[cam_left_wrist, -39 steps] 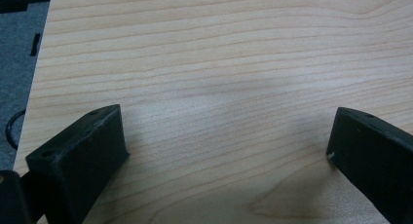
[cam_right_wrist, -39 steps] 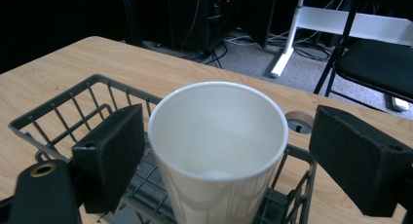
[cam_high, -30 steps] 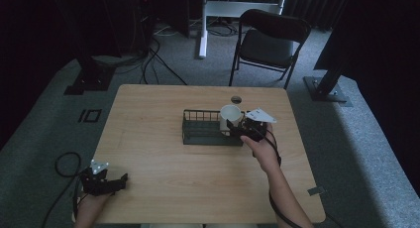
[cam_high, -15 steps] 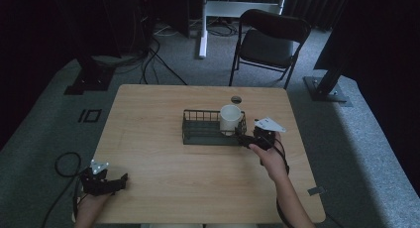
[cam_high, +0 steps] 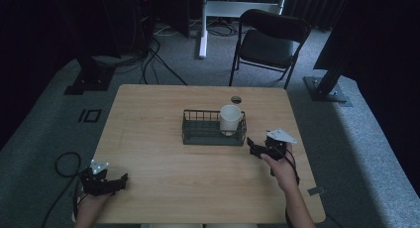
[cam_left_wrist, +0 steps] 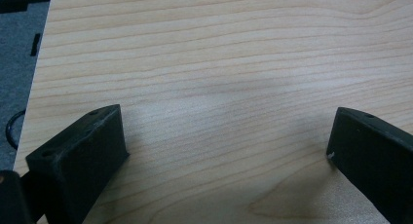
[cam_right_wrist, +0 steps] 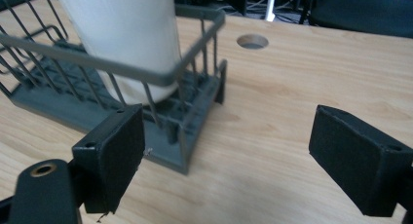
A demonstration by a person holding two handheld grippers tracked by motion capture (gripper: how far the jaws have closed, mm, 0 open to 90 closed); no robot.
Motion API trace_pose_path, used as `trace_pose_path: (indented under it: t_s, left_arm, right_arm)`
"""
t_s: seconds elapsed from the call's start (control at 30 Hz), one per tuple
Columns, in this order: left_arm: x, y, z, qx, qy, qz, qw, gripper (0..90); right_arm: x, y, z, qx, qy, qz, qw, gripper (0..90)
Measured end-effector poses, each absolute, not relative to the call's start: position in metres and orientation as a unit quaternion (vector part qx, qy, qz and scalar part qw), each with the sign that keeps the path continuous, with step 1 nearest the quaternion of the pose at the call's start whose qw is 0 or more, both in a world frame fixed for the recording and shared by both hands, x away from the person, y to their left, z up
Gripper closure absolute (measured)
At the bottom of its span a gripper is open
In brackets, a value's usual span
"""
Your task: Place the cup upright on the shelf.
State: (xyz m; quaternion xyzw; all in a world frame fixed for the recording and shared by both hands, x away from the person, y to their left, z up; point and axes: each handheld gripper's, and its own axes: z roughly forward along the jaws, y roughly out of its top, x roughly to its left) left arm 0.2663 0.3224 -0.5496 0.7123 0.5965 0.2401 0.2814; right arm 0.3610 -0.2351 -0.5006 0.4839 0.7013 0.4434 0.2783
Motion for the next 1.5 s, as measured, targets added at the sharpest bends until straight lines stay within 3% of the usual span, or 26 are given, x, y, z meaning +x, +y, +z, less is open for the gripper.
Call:
trace_pose_path:
  t_s: [0.9,1.5]
  left_arm:
    - [0.266,0.322,-0.55,0.712,0.597,0.24,0.281,1.0]
    - [0.266,0.323,-0.55,0.713,0.596,0.24,0.281,1.0]
  right_arm:
    - [0.335,-0.284,-0.527,0.522,0.707,0.394,0.269,13.0]
    - [0.307,-0.31,-0.54,0.532,0.73,0.357,0.239,13.1]
